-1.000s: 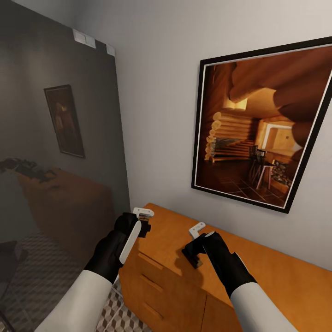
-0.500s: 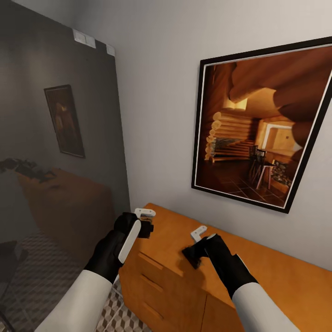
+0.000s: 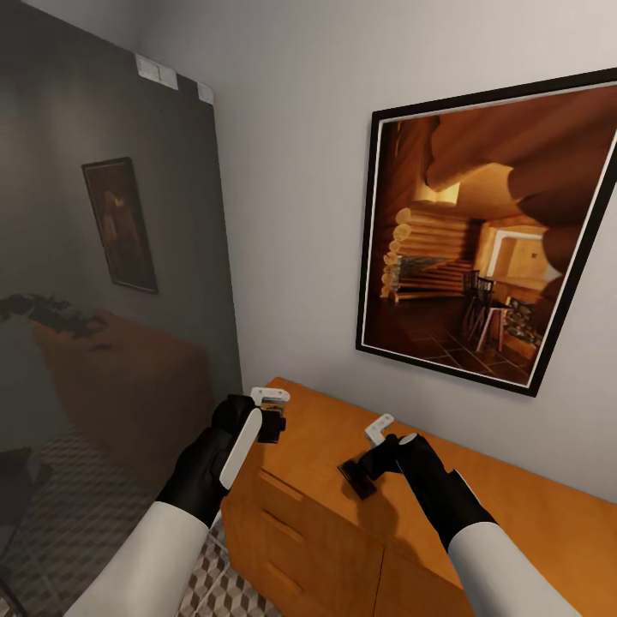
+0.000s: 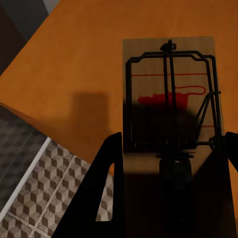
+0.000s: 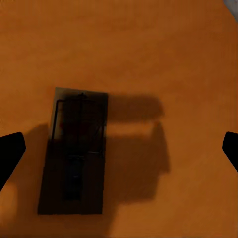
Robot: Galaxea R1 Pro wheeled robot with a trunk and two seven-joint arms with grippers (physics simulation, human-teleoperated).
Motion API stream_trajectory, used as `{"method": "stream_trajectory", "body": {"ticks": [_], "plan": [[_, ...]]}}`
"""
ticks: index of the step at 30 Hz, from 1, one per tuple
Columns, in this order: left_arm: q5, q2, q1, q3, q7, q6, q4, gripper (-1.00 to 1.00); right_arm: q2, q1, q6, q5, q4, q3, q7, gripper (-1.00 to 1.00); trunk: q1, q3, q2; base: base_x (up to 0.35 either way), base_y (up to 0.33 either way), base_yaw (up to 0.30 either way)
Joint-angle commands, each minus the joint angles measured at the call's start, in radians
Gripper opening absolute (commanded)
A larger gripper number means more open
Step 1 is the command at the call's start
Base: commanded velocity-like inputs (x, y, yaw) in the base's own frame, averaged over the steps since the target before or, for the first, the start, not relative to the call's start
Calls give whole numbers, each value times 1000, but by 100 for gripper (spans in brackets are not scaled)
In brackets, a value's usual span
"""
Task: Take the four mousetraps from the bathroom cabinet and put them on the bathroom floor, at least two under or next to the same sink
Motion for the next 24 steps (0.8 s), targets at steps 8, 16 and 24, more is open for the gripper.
{"method": "stream_trajectory", "body": {"ticks": [8,16,24], "plan": [[9,0,0,-1,12,2,-1,-100,1,0,3,7,-1,-2,35,100,0,-1,-1,0,0,0],[9,0,0,-1,12,2,-1,-100,7,0,3,5,-1,-2,58,100,0,-1,-1,0,0,0],[9,0,0,-1,12,2,-1,-100,7,0,3,5,-1,-2,59,100,12,-10,-22,0,0,0]]}}
